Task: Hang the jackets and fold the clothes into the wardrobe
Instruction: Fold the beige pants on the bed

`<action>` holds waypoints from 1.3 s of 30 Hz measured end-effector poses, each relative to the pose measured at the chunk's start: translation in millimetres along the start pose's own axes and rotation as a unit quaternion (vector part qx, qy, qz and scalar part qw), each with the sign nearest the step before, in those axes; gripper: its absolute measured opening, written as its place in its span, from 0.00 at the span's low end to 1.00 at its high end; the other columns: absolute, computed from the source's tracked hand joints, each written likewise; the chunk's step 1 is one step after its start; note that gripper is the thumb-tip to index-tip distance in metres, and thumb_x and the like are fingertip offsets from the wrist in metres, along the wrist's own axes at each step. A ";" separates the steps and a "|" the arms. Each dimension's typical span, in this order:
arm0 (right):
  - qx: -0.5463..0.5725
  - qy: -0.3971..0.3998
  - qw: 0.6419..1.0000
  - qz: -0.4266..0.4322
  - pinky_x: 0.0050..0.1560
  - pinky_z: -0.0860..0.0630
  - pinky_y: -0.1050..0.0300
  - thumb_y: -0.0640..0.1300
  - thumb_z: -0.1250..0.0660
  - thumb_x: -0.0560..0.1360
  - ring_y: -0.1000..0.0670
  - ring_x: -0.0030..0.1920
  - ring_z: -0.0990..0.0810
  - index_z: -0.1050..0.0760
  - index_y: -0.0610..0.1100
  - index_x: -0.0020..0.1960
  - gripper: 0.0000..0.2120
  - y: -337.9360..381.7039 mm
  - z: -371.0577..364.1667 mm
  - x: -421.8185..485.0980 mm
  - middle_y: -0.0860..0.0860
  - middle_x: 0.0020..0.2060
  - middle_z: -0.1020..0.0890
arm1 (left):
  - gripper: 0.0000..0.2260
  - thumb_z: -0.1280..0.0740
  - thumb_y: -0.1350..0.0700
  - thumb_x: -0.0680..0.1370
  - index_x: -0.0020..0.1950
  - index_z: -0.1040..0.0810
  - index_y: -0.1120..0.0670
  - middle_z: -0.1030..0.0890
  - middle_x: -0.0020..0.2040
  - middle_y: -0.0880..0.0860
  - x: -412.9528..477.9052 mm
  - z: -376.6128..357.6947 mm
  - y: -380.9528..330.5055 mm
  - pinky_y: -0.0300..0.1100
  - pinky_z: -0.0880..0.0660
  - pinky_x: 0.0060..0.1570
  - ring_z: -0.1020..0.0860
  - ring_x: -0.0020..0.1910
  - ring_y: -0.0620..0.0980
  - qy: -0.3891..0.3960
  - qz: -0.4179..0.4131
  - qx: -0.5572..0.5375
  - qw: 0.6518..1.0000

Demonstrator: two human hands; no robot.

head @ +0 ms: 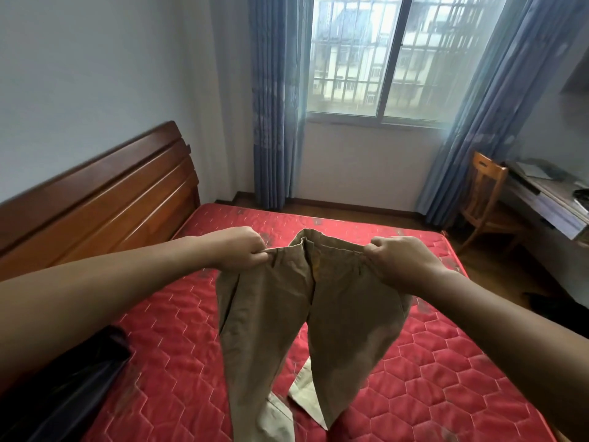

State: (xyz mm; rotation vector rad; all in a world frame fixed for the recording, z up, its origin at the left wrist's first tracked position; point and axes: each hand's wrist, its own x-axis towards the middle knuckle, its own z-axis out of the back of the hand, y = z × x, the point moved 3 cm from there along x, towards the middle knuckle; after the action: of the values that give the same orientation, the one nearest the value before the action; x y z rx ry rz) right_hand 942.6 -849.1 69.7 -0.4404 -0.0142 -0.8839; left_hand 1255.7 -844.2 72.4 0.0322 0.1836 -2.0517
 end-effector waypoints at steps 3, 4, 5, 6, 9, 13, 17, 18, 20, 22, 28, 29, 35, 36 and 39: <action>-0.017 0.020 0.999 -0.025 0.41 0.20 0.53 0.44 0.42 0.82 0.49 0.42 0.17 0.21 0.47 0.45 0.13 5.8 7.1 5.2 0.52 0.40 0.17 | 0.20 0.38 0.52 0.83 0.31 0.27 0.57 0.24 0.32 0.51 0.8 -0.4 -0.5 0.43 0.31 0.33 0.29 0.30 0.47 -0.016 0.037 -0.072 0.997; -0.006 0.034 0.998 -0.056 0.38 0.21 0.53 0.44 0.42 0.82 0.49 0.40 0.18 0.22 0.48 0.42 0.13 4.3 3.7 8.6 0.53 0.38 0.18 | 0.19 0.39 0.52 0.83 0.34 0.23 0.58 0.22 0.34 0.51 1.7 -1.0 -0.3 0.45 0.28 0.36 0.26 0.32 0.48 -0.014 0.053 -0.100 0.993; 0.025 0.051 0.993 -0.099 0.36 0.23 0.53 0.44 0.42 0.81 0.47 0.38 0.19 0.23 0.48 0.40 0.13 2.6 0.6 12.5 0.52 0.36 0.21 | 0.18 0.39 0.53 0.83 0.37 0.20 0.57 0.20 0.37 0.50 3.1 -1.2 -1.0 0.46 0.25 0.39 0.23 0.35 0.48 -0.010 0.068 -0.127 0.990; 0.078 0.076 0.983 -0.148 0.36 0.25 0.53 0.45 0.41 0.81 0.46 0.38 0.20 0.23 0.47 0.40 0.13 0.8 -2.4 16.6 0.51 0.35 0.22 | 0.17 0.39 0.53 0.83 0.38 0.19 0.56 0.19 0.38 0.49 5.3 -1.0 -2.7 0.45 0.24 0.40 0.21 0.37 0.48 -0.007 0.083 -0.154 0.985; 0.315 0.120 0.902 -0.269 0.34 0.26 0.56 0.48 0.37 0.81 0.46 0.37 0.20 0.20 0.41 0.41 0.15 5.1 -2.0 28.7 0.48 0.36 0.20 | 0.17 0.39 0.54 0.83 0.37 0.21 0.58 0.21 0.34 0.51 15.1 1.2 -15.4 0.43 0.29 0.33 0.26 0.32 0.48 -0.006 0.115 -0.255 0.960; 0.620 0.115 0.708 -0.318 0.25 0.27 0.60 0.40 0.34 0.80 0.52 0.26 0.22 0.20 0.36 0.45 0.10 43.4 15.5 36.2 0.46 0.32 0.22 | 0.15 0.38 0.56 0.84 0.40 0.21 0.60 0.23 0.32 0.52 33.3 -2.1 -52.3 0.38 0.29 0.25 0.26 0.26 0.45 -0.018 0.157 -0.436 0.886; 0.716 0.092 0.616 -0.316 0.31 0.18 0.52 0.42 0.35 0.82 0.47 0.32 0.18 0.20 0.33 0.51 0.11 63.5 17.0 37.4 0.41 0.38 0.20 | 0.13 0.36 0.56 0.83 0.56 0.19 0.65 0.17 0.44 0.59 41.1 -10.9 -78.8 0.47 0.17 0.39 0.17 0.39 0.53 0.008 0.175 -0.571 0.802; 0.730 0.091 0.595 -0.323 0.32 0.18 0.52 0.41 0.35 0.82 0.46 0.33 0.18 0.21 0.31 0.55 0.12 62.4 15.1 35.5 0.40 0.39 0.20 | 0.14 0.35 0.54 0.82 0.58 0.20 0.65 0.17 0.47 0.60 39.7 -12.1 -80.5 0.50 0.16 0.47 0.17 0.43 0.54 0.020 0.169 -0.599 0.783; 0.760 0.097 0.553 -0.327 0.34 0.17 0.51 0.41 0.36 0.82 0.42 0.38 0.17 0.22 0.29 0.59 0.14 59.7 10.9 30.5 0.39 0.41 0.19 | 0.20 0.31 0.49 0.80 0.58 0.20 0.67 0.17 0.48 0.61 35.6 -13.5 -81.7 0.52 0.19 0.58 0.18 0.48 0.55 0.052 0.136 -0.631 0.762; 0.779 0.107 0.529 -0.319 0.38 0.16 0.49 0.39 0.37 0.82 0.40 0.41 0.17 0.23 0.28 0.59 0.14 58.9 8.9 27.5 0.38 0.44 0.19 | 0.22 0.27 0.46 0.77 0.54 0.20 0.67 0.17 0.46 0.60 33.8 -16.3 -82.2 0.51 0.21 0.61 0.17 0.48 0.55 0.085 0.092 -0.617 0.777; 0.800 0.127 0.497 -0.311 0.42 0.16 0.46 0.31 0.39 0.79 0.41 0.39 0.16 0.19 0.31 0.52 0.10 61.6 0.2 26.8 0.36 0.42 0.19 | 0.07 0.28 0.66 0.73 0.50 0.21 0.64 0.22 0.40 0.55 34.4 -32.8 -84.1 0.40 0.23 0.42 0.21 0.40 0.49 0.092 0.064 -0.500 0.859; 0.777 0.134 0.534 -0.305 0.43 0.16 0.45 0.32 0.39 0.79 0.40 0.41 0.15 0.19 0.33 0.52 0.10 62.0 -4.2 25.7 0.37 0.41 0.18 | 0.07 0.30 0.68 0.72 0.49 0.22 0.65 0.23 0.38 0.54 33.8 -36.7 -82.3 0.41 0.25 0.39 0.24 0.38 0.49 0.083 0.074 -0.475 0.873; 0.203 0.108 0.966 -0.116 0.63 0.30 0.45 0.58 0.37 0.80 0.46 0.62 0.30 0.14 0.49 0.50 0.17 36.5 -23.8 29.9 0.50 0.57 0.26 | 0.09 0.36 0.69 0.70 0.43 0.18 0.59 0.21 0.50 0.57 29.7 -50.9 -73.6 0.50 0.22 0.40 0.23 0.42 0.50 0.065 0.038 -0.331 0.940; 0.186 0.127 0.971 -0.085 0.65 0.33 0.44 0.60 0.38 0.80 0.46 0.65 0.32 0.14 0.50 0.51 0.18 32.2 -24.0 30.2 0.51 0.61 0.27 | 0.10 0.35 0.70 0.70 0.43 0.18 0.58 0.22 0.50 0.54 29.8 -48.1 -71.2 0.48 0.20 0.42 0.22 0.44 0.50 0.056 0.026 -0.310 0.949; 0.172 0.215 0.961 0.002 0.64 0.32 0.43 0.60 0.39 0.80 0.49 0.63 0.31 0.15 0.54 0.53 0.17 27.1 -29.2 26.8 0.54 0.59 0.25 | 0.12 0.34 0.70 0.72 0.46 0.18 0.54 0.23 0.51 0.48 30.5 -36.5 -60.1 0.43 0.19 0.46 0.22 0.49 0.48 0.033 0.002 -0.261 0.965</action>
State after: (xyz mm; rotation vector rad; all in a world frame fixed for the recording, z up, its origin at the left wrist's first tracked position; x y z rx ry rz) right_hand 975.2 -865.1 38.4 0.0816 0.2289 -0.9367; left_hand 1186.4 -838.1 40.3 -0.2263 0.7585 -1.9409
